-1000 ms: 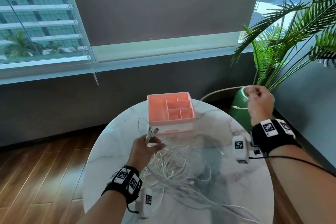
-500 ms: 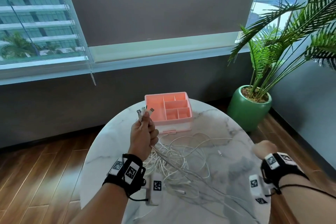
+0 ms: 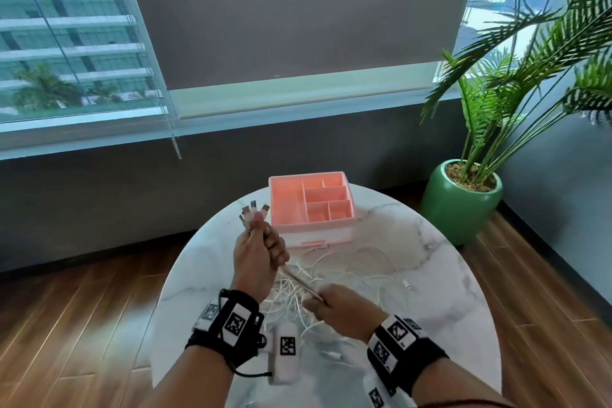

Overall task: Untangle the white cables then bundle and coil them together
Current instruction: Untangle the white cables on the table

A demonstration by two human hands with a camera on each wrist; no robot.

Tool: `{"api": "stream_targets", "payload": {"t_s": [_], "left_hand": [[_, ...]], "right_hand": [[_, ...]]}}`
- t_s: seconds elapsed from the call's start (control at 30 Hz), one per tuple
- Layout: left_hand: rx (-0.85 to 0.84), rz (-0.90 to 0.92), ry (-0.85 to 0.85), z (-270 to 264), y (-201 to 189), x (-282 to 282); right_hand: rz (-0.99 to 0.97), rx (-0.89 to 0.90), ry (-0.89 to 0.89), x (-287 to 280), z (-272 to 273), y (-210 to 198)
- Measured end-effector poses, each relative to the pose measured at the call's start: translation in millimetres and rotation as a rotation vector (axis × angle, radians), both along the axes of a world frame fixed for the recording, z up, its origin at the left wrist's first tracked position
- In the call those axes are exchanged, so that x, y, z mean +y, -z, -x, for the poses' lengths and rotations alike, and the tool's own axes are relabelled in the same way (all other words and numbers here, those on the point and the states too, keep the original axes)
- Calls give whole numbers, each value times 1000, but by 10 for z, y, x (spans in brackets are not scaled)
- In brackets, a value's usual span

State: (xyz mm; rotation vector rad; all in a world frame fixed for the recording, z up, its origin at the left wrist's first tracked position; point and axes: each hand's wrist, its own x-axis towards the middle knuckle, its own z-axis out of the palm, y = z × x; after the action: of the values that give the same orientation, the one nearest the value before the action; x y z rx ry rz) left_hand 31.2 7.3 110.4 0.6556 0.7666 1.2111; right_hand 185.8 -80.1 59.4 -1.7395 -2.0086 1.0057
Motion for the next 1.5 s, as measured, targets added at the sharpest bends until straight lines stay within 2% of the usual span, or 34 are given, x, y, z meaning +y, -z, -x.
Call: {"api": "stream_targets", "payload": {"t_s": [0.13,0.23,0.47,0.6,0.7,0.8,0.93,1.0,1.1,1.17,1.2,1.23,1.33,1.4,1.5], "left_hand": [[-18,44,-45,173,163,71],[-10,52,-41,185,272,79],[-9,51,-5,77,398,42],[76,83,53,89,452,22],[152,119,124,134,517,-15],[215,133,175,195,571,-59],[225,139,196,263,600,-99],[217,139,203,274,603,-125],[216,131,206,271,571,-166],[216,120,206,263,532,-196],[215,116,206,264,512,-209],[211,113,208,268,488,-224],[198,97,214,301,430,-255],[196,87,217,308,404,-259],[184,83,208,283,374,-232]], "right_hand": [[-22,-140,27,-239,-473,459],[61,-216,113,-471,-893,653],[245,-349,280,-867,-1390,811],[434,-395,317,-1046,-1537,889],[594,-379,225,-988,-1488,711],[560,-395,192,-748,-1379,549],[271,-130,397,-312,-1119,481],[189,-43,494,-127,-909,454],[329,95,613,64,-702,684],[391,136,616,114,-569,842],[405,164,629,107,-458,764],[378,178,670,94,-381,727],[368,51,662,67,-317,799],[392,65,697,69,-317,913],[312,75,719,139,-417,1051]]}}
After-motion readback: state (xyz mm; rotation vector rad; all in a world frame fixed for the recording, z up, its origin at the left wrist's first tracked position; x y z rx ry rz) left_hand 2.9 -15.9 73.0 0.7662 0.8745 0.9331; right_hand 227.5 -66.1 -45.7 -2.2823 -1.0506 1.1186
